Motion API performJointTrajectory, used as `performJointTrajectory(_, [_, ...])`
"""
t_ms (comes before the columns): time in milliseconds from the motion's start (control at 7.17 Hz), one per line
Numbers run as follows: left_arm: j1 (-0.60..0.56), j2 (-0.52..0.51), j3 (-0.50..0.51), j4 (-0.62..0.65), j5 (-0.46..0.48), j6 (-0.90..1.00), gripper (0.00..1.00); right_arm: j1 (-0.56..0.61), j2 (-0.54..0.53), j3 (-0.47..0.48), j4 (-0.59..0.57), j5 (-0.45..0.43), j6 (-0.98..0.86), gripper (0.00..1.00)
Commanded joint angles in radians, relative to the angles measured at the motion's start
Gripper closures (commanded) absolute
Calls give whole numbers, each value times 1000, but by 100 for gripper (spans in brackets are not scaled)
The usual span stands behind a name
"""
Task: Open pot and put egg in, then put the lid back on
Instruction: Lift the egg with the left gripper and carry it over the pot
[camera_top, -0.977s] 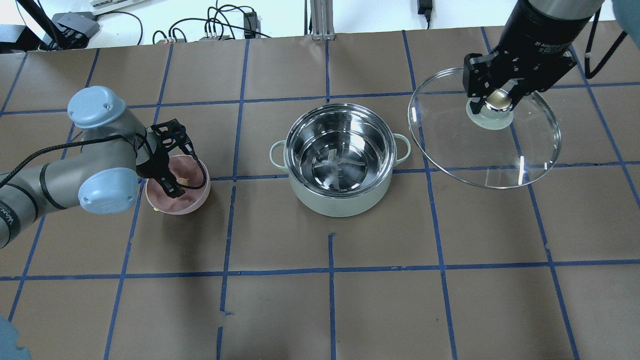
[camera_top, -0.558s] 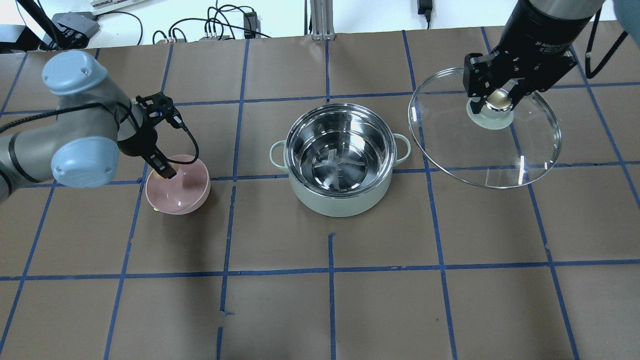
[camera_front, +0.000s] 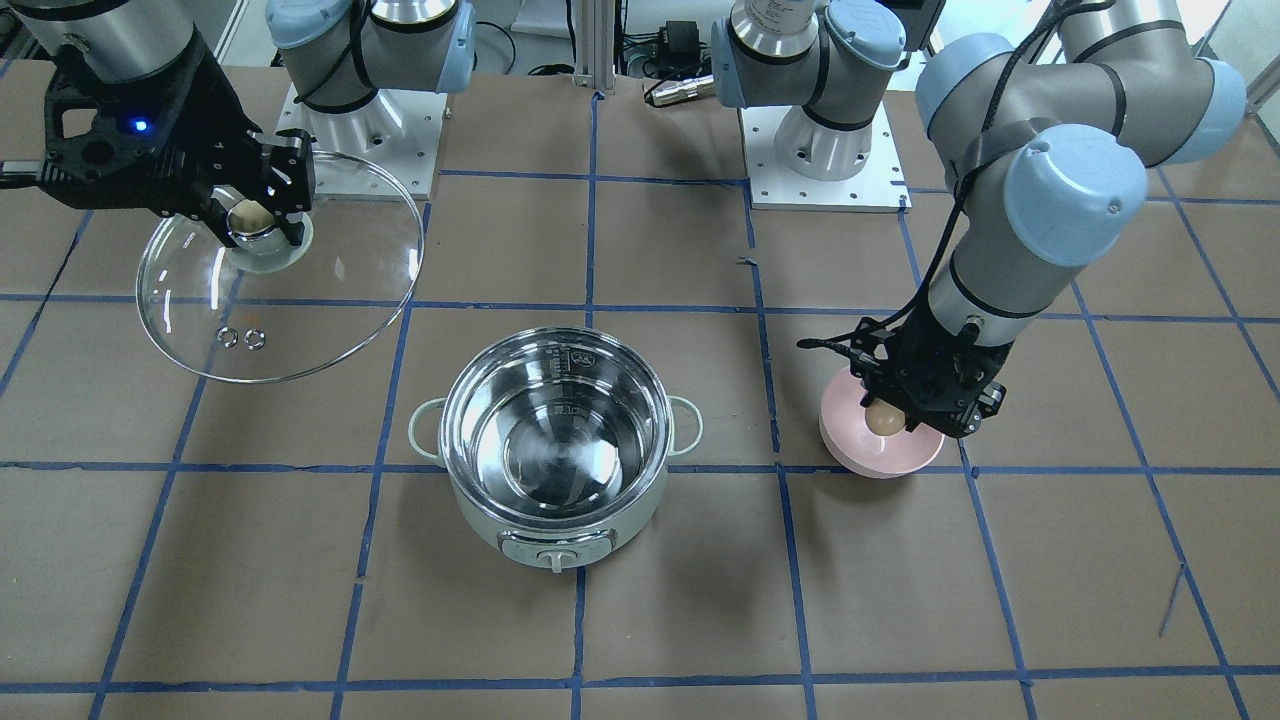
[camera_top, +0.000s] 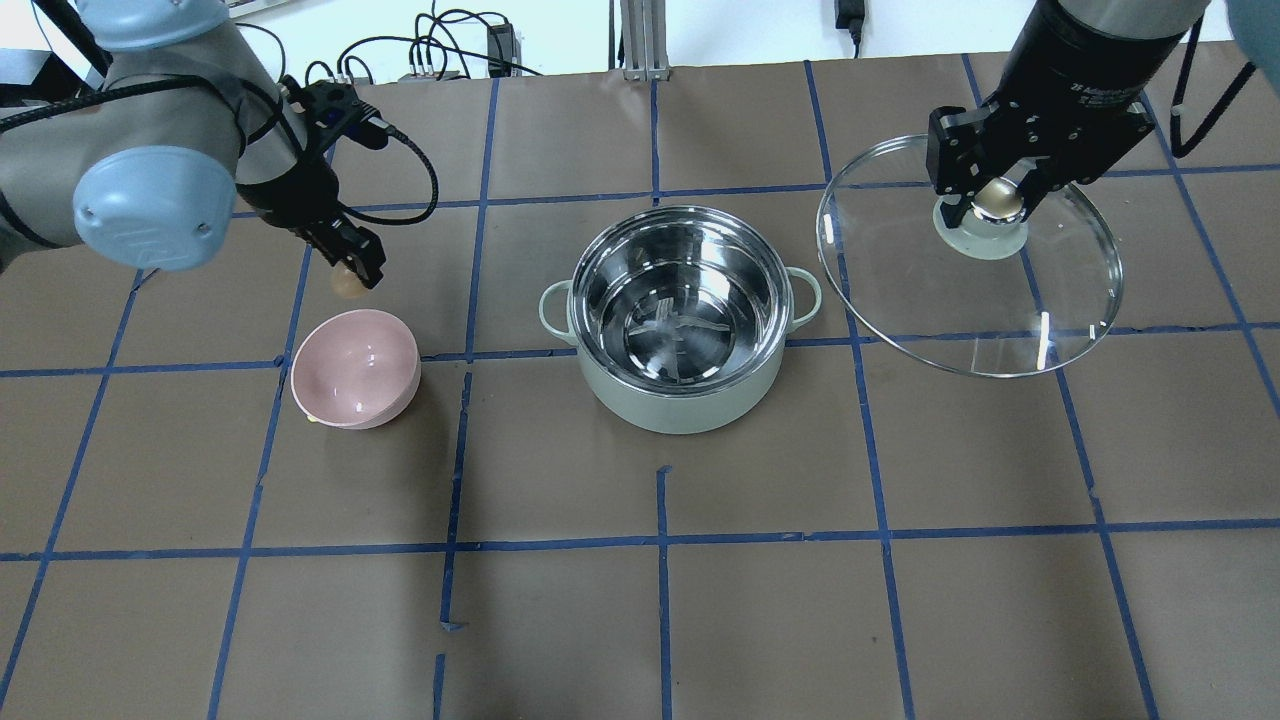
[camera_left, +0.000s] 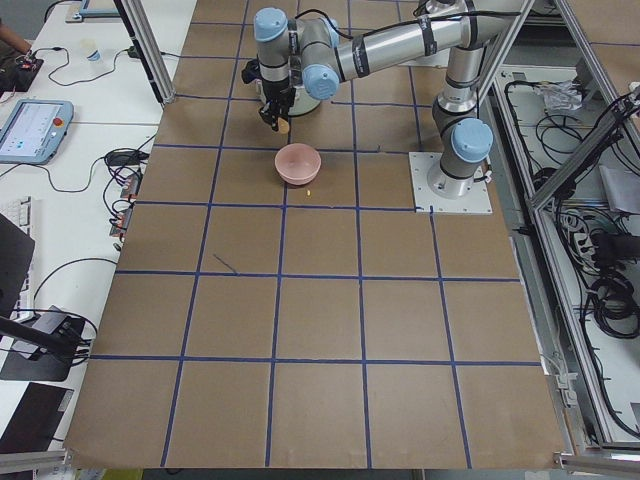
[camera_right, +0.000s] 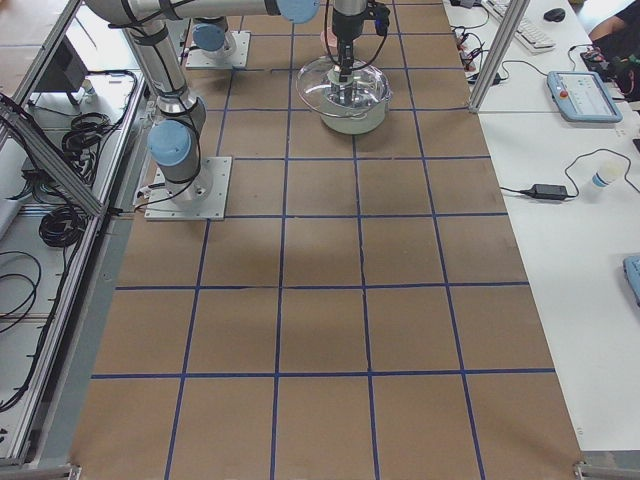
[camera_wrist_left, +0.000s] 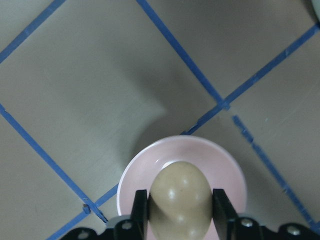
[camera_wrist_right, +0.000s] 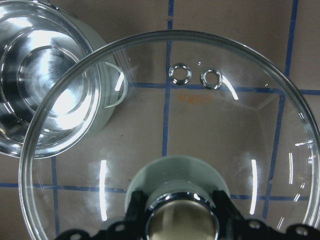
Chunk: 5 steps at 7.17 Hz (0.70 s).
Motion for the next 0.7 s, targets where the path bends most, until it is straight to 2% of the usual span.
performJointTrajectory(0, [-121, -21, 58, -3, -3, -290, 83, 0, 1, 0, 1, 1, 0, 99])
performJointTrajectory(279, [-268, -73, 121, 4, -23, -570, 83, 0, -1, 0, 1, 1, 0, 99])
performJointTrajectory(558, [-391, -136, 127, 99, -34, -825, 83, 0, 1, 0, 1, -1, 0, 99])
